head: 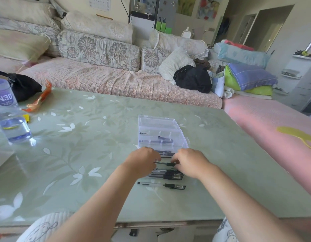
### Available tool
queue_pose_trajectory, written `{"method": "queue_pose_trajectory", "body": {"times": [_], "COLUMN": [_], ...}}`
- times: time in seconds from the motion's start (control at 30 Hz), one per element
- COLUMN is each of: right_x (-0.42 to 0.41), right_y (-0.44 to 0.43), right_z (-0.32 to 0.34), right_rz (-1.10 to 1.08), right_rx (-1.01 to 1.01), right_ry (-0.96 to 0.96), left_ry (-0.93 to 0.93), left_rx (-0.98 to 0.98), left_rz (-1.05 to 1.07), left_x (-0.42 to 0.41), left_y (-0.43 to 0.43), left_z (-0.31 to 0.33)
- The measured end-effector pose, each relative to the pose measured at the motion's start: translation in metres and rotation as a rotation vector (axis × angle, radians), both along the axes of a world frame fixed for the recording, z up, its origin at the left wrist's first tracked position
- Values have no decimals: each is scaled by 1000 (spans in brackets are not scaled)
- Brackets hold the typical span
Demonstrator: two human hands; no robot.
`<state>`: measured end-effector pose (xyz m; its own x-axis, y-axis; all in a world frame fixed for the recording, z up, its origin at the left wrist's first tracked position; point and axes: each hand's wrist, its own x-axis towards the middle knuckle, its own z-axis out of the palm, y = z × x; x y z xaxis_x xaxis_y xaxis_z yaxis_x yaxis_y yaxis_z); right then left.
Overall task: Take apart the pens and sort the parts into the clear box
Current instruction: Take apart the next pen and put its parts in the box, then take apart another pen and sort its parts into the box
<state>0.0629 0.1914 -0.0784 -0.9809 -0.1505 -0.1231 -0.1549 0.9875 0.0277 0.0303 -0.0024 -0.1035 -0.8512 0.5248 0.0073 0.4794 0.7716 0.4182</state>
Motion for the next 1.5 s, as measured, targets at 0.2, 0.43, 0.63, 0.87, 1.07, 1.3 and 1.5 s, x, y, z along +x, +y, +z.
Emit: {"method": "queue_pose_trajectory", "body": {"times": [0.2, 0.43, 0.63, 0.87, 1.07, 1.3, 1.5], "right_x": [1, 2, -7, -23, -26, -23, -13], "right_y": [1, 4, 0, -5, -3, 10, 15], "right_z": [-8, -1, 10, 19, 25, 20, 14], "right_rz": [17, 96, 149, 143, 132, 135, 130], "right_rx": [2, -101, -270, -343, -403, -337, -284], "right_ry": [67, 243, 265, 142, 56, 119, 123], "left_ry": [46, 281, 206, 213, 308, 254, 220], "left_rx": [11, 92, 224, 170, 171, 247, 258], "left_rz": [-9, -34, 29, 29, 27, -33, -62], "left_x": [0, -8, -14, -16, -18, -25, -24], "left_y": [1, 3, 0, -3, 4, 16, 22], "left_z": [-6, 5, 22, 36, 37, 28, 18]}}
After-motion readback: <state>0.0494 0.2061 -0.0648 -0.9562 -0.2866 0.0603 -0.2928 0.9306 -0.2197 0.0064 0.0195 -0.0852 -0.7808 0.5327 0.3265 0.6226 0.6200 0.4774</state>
